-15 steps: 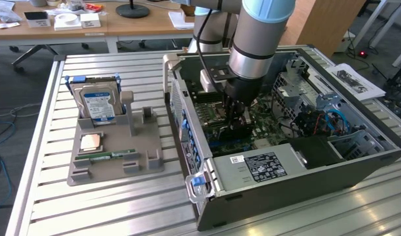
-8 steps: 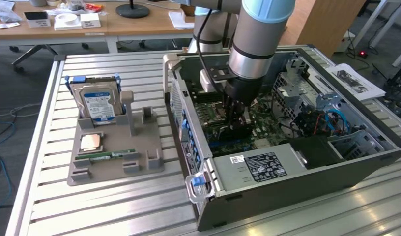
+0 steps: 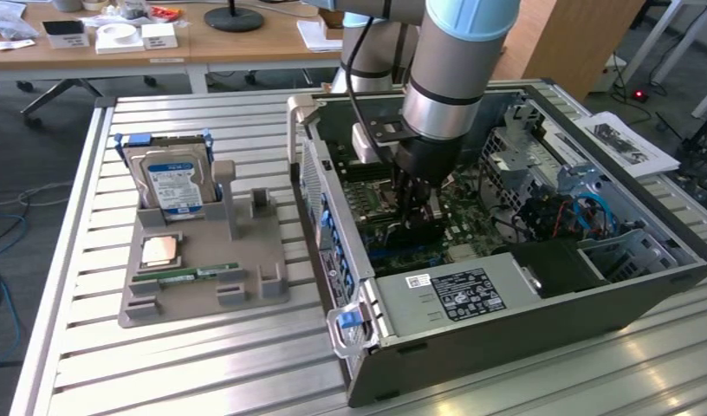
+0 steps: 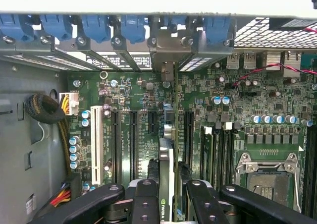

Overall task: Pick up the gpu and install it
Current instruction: 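Insert the gpu into the slot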

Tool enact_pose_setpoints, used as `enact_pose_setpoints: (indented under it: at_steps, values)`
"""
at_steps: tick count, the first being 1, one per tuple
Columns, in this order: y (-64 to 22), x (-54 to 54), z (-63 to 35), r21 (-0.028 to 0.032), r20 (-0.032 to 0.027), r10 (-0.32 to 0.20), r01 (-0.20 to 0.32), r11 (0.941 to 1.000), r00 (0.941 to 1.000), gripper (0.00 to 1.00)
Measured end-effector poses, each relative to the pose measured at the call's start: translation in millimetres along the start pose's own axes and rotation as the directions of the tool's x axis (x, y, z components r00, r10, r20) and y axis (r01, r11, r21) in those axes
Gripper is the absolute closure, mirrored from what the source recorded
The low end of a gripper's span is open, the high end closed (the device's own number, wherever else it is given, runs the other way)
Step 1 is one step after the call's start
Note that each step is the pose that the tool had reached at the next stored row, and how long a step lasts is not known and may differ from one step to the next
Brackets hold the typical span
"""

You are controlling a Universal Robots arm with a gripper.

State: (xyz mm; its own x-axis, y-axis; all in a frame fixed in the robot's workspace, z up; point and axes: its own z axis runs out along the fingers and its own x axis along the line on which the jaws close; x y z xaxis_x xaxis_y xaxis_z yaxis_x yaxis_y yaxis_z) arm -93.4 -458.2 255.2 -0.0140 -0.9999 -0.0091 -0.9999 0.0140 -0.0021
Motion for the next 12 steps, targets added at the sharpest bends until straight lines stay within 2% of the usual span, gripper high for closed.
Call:
enact_pose_setpoints:
  at_steps: [12]
  values:
    - [0.8, 0.0, 0.4, 0.0001, 0.0002, 0.000, 0.000, 1.0000, 1.0000, 0.74]
